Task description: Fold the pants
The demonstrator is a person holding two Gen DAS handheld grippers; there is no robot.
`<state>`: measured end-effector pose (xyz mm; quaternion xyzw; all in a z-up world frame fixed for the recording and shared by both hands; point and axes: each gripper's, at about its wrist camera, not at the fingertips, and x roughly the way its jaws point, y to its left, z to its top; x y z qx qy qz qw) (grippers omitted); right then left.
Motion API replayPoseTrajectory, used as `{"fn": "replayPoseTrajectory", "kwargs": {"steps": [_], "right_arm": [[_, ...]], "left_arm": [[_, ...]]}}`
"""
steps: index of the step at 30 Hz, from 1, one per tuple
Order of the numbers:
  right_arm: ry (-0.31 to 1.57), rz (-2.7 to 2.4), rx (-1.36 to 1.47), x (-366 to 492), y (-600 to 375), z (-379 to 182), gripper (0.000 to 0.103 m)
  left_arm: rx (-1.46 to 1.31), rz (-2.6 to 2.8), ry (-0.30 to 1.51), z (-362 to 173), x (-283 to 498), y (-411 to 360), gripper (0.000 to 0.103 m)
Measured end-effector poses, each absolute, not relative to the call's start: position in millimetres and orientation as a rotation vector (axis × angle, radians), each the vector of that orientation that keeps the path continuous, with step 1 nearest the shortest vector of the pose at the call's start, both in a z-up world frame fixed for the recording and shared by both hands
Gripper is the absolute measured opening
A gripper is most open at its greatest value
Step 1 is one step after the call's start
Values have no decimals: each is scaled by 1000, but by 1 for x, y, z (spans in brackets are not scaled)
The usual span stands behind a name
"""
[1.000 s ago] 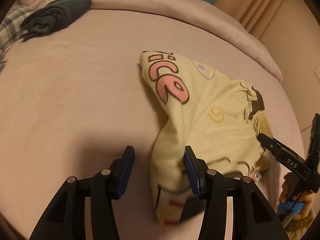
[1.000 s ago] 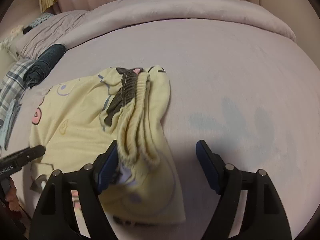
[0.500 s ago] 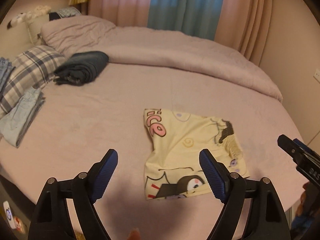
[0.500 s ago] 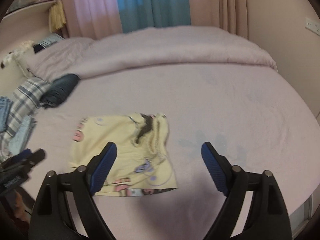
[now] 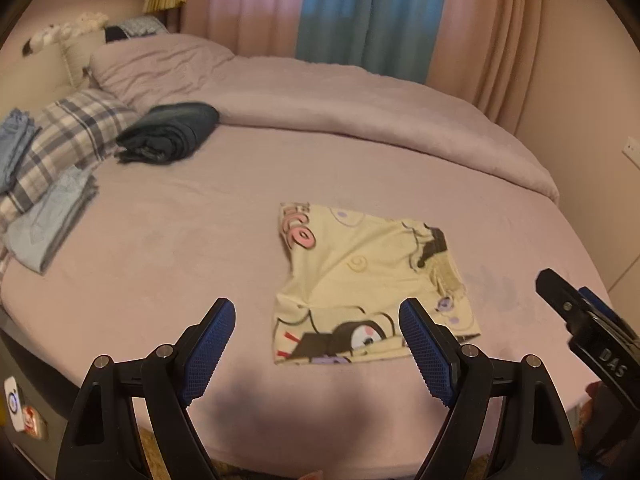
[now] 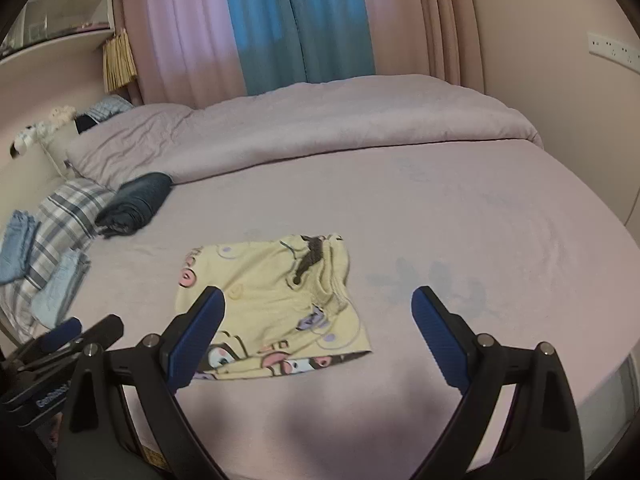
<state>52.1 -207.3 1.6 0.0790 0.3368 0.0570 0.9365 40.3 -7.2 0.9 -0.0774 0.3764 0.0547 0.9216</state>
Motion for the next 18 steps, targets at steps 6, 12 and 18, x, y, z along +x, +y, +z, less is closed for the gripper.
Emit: {"fn": "replayPoseTrajectory", "kwargs": {"steps": [6, 12, 18], "right_arm": [[688, 96, 152, 49, -206, 0, 96], [714, 81, 145, 52, -205, -7, 96], [708, 79, 139, 51, -205, -6, 96]], "left_arm": [[-233, 12, 801, 1, 35, -9, 84], [-178, 68, 789, 3, 32, -13, 84], [-170, 93, 807, -1, 34, -13, 84]]}}
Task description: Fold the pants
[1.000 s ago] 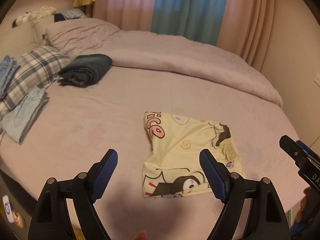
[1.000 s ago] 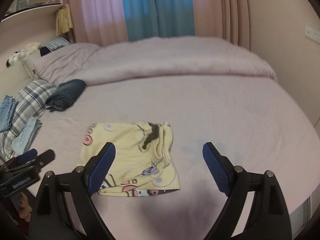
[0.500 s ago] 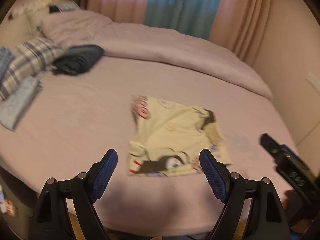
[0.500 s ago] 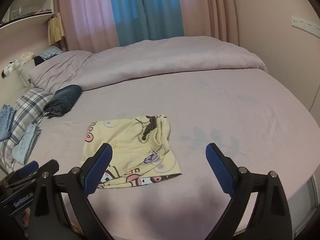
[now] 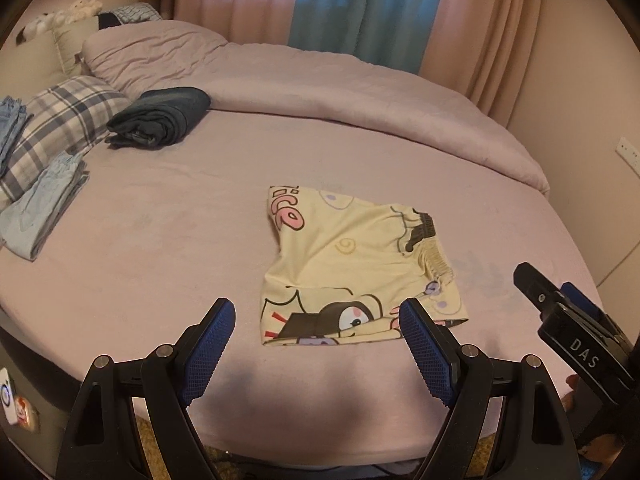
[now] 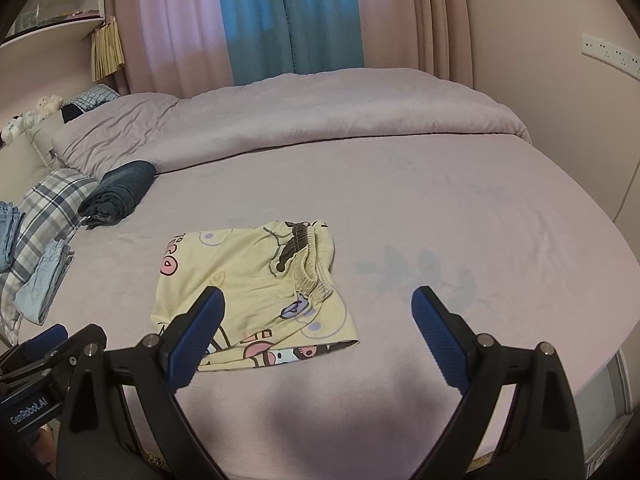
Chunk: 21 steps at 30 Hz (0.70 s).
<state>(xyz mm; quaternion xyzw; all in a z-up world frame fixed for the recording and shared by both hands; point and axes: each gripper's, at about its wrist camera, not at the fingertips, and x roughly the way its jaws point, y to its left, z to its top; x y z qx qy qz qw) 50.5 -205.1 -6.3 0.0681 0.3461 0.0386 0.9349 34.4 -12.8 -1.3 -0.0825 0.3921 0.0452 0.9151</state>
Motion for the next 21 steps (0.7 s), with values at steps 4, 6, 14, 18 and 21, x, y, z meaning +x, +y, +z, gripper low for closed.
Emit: {"fn": "replayPoseTrajectory", "kwargs": {"steps": [4, 6, 14, 18, 21], "right_arm": [[715, 75, 132, 52, -205, -9, 96], [720, 74, 127, 53, -205, -10, 96], [735, 58, 118, 56, -206, -15, 96], [739, 53, 123, 57, -208, -17, 96], [740, 69, 134, 56, -209, -17, 96]], "left_arm": [[-146, 116, 810, -3, 34, -15, 84], [-137, 132, 816, -5, 34, -15, 84], [-126, 136, 813, -5, 33, -16, 84], [-122, 142, 808, -5, 33, -15, 84], [-125, 136, 808, -4, 33, -14, 84]]}}
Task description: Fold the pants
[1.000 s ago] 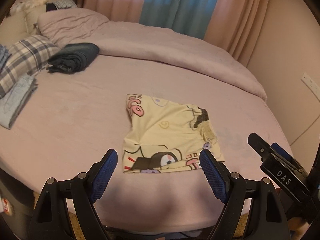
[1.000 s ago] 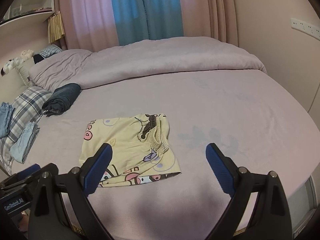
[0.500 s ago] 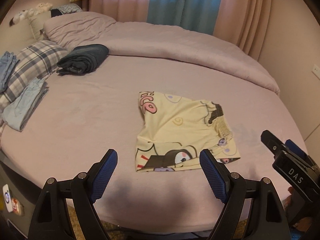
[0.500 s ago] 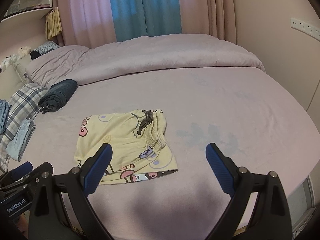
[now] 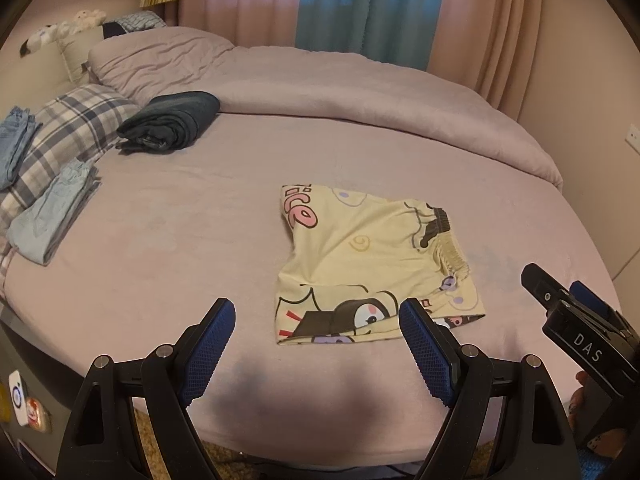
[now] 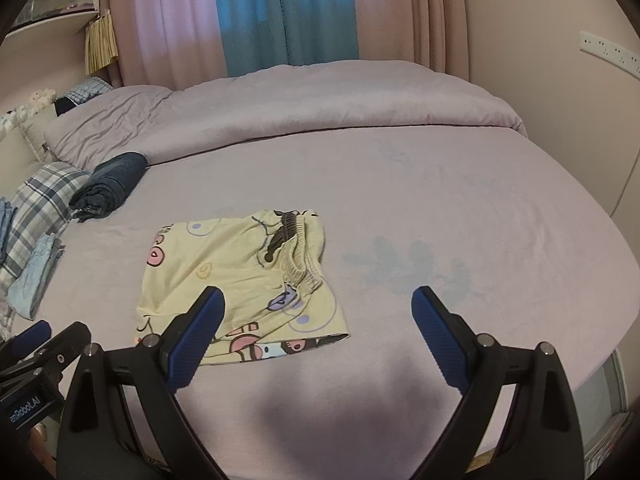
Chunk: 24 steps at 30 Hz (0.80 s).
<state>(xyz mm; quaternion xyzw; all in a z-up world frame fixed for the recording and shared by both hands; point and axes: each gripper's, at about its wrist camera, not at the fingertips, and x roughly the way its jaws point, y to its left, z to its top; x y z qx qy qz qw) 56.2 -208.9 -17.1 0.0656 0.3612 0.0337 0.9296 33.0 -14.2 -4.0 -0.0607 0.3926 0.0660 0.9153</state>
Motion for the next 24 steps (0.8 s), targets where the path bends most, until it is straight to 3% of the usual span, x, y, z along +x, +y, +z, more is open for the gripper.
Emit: {"fn": "replayPoseTrajectory", "kwargs": {"steps": [24], "right_arm": [[740, 51, 90, 57, -204, -17, 96]], "left_arm": [[-110, 117, 803, -1, 29, -13, 84]]}}
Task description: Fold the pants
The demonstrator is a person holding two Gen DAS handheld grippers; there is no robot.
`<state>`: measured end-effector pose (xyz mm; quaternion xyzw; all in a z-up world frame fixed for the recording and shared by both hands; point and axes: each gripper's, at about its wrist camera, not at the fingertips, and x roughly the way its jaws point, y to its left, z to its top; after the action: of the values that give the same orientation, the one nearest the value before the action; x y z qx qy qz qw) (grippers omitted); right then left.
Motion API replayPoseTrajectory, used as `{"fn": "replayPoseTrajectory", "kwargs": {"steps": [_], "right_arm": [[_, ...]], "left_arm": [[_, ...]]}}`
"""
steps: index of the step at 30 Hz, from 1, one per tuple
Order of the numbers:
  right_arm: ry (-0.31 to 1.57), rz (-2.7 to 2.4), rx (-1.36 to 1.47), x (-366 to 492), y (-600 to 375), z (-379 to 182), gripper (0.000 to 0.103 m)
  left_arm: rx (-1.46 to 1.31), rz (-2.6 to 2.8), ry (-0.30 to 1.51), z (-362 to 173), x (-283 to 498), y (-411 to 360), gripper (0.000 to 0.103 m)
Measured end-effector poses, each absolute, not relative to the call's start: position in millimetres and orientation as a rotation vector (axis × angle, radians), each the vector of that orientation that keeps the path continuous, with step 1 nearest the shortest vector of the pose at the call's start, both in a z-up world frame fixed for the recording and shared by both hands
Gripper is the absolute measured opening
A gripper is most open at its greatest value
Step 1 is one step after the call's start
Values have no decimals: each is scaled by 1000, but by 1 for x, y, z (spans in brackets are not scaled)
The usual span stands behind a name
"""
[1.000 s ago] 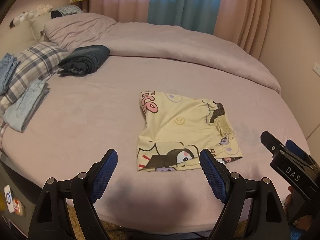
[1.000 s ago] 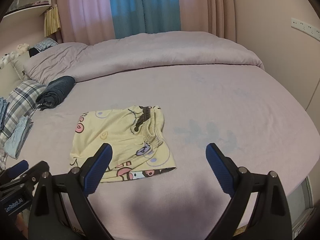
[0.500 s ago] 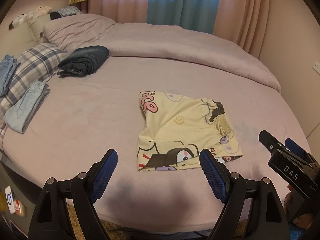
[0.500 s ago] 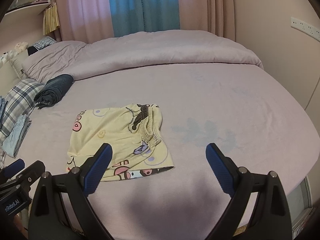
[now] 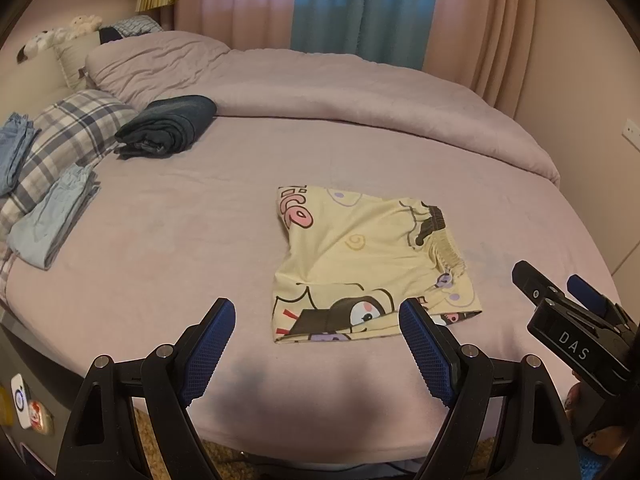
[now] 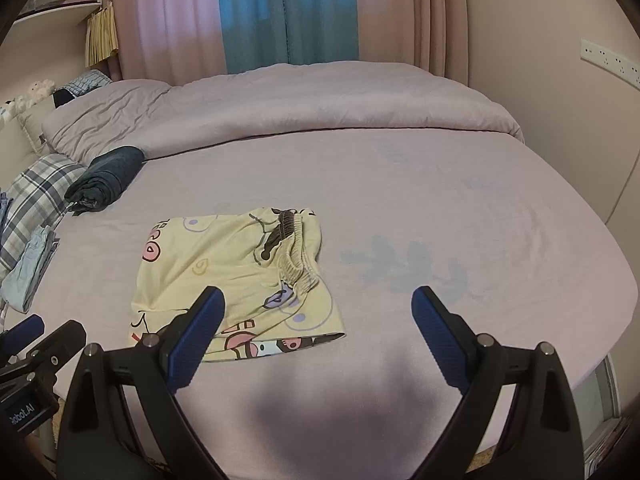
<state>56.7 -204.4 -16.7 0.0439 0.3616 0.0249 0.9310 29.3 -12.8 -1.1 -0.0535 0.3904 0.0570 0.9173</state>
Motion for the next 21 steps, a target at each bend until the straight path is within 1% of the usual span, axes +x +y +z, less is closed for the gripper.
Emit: {"fn": "replayPoseTrajectory", "kwargs": {"steps": [21], "right_arm": [[737, 57, 68, 54, -198, -16, 96]], "left_arm": [[-128, 111, 803, 2, 29, -9, 84]]}}
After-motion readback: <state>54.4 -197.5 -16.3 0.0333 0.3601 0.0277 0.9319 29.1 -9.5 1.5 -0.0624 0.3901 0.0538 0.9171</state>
